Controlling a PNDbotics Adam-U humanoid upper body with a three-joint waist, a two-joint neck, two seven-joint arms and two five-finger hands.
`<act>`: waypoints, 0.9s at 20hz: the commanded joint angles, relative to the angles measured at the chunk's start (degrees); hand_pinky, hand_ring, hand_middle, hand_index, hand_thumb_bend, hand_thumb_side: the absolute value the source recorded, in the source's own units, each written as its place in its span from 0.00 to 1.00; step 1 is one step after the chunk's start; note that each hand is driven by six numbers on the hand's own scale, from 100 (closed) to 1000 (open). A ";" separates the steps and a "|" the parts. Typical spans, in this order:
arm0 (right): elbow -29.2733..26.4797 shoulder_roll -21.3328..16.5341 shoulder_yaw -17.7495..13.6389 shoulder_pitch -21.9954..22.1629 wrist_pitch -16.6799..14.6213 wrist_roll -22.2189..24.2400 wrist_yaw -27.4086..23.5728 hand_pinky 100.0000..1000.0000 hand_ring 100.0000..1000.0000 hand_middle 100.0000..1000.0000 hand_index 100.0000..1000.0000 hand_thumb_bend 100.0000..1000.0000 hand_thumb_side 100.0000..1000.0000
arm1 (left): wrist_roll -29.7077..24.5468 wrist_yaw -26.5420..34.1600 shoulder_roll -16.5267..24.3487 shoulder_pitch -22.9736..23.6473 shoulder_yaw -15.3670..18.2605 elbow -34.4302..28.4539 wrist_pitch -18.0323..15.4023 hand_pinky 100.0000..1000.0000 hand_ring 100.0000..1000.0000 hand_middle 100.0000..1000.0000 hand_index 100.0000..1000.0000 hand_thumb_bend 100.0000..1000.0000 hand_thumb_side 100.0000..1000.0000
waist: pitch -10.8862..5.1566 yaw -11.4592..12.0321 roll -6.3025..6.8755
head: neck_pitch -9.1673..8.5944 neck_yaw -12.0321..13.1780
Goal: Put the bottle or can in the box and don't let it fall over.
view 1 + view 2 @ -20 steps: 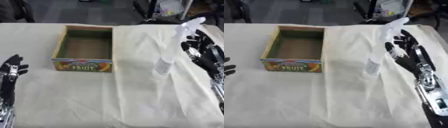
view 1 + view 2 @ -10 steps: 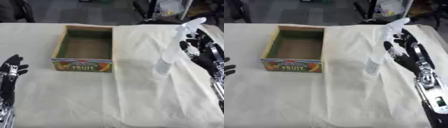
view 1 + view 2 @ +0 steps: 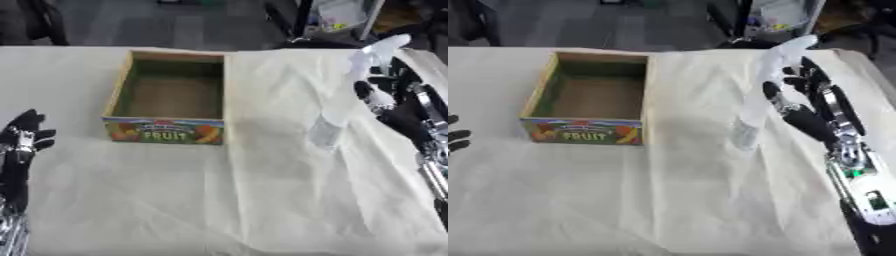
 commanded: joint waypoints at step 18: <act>-0.51 0.39 0.14 -2.61 4.70 -5.09 3.12 0.92 0.82 0.79 0.99 0.39 0.41 | -0.41 -0.32 0.61 -0.01 -0.12 -1.14 -0.13 0.74 0.71 0.78 0.88 0.33 0.79 | -0.53 0.16 -0.14 | 0.38 -0.28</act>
